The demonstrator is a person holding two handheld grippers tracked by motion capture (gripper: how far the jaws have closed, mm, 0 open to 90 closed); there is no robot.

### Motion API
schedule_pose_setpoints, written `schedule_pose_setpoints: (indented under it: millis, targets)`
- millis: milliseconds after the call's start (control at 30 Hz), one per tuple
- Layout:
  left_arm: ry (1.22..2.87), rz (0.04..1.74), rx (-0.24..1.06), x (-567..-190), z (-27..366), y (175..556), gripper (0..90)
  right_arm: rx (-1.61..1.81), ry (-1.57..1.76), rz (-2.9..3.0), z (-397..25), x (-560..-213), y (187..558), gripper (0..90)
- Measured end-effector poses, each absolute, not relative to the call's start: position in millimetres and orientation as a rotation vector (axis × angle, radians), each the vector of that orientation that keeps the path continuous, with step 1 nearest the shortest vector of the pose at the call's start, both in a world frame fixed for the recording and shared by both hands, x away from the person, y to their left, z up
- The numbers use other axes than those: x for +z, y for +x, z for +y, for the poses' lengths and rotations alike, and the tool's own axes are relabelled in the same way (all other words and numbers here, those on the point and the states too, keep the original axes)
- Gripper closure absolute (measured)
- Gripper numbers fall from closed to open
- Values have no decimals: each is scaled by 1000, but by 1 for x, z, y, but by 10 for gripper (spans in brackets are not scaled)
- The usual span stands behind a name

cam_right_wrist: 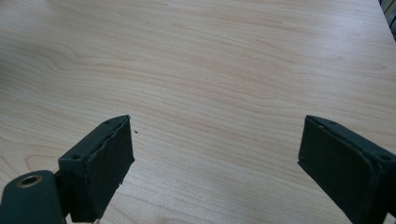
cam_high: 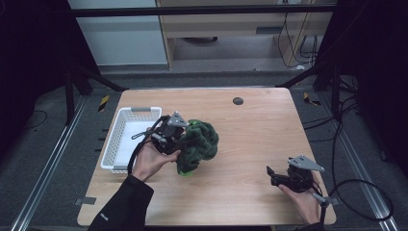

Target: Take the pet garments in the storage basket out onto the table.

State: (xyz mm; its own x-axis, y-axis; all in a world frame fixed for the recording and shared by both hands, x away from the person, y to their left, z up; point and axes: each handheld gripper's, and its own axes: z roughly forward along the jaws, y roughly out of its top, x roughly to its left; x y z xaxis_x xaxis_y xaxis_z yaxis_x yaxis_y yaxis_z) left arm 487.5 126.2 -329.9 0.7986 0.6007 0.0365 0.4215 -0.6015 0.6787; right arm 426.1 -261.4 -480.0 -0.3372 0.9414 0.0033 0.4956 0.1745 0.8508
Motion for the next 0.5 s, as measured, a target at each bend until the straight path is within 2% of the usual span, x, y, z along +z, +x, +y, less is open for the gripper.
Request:
schedule_pose_setpoints:
  millis: [500]
  targets:
    - [2369,749,289,-355,94,502,821,1076,1347,1896,-264,-479,426,101]
